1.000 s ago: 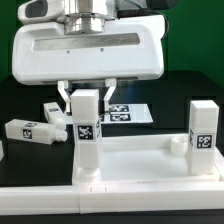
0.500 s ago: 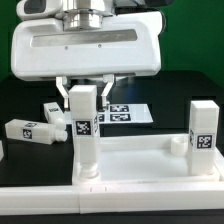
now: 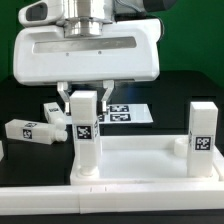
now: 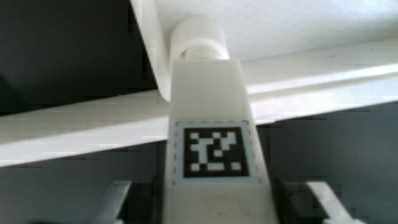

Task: Assemble desk

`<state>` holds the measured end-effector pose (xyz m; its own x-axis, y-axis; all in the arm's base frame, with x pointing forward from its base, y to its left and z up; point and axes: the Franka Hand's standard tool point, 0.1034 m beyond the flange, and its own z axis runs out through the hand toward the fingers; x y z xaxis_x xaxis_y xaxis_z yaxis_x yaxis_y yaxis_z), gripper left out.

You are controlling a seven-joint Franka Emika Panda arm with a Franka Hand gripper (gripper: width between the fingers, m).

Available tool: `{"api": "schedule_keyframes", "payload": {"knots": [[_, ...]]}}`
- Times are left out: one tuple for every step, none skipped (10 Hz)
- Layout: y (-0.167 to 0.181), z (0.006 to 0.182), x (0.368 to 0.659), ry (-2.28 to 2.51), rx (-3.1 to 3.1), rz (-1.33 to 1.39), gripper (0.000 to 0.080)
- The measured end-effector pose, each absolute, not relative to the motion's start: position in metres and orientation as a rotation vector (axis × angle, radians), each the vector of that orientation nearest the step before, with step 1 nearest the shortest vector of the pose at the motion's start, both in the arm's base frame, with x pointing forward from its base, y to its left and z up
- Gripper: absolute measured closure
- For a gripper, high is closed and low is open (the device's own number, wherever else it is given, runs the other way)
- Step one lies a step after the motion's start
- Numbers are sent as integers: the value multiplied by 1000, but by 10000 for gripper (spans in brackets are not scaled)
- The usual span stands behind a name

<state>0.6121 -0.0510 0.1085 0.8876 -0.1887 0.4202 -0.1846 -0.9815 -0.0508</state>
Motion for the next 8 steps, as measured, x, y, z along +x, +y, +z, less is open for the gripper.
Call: {"api": "schedule_keyframes", "payload": {"knots": [[-52, 108, 616, 302, -3042, -700, 514], [-52, 108, 619, 302, -3042, -714, 514], [-52, 108, 619, 306, -3040, -720, 514], [-51, 109, 620, 343, -3030, -706, 514], [-50, 110, 624, 404, -3010, -693, 514], [-51, 109, 624, 400, -3013, -693, 514], [-50, 109, 624, 399, -3013, -682, 446], [-48, 107, 624, 397, -3012, -620, 254]]}}
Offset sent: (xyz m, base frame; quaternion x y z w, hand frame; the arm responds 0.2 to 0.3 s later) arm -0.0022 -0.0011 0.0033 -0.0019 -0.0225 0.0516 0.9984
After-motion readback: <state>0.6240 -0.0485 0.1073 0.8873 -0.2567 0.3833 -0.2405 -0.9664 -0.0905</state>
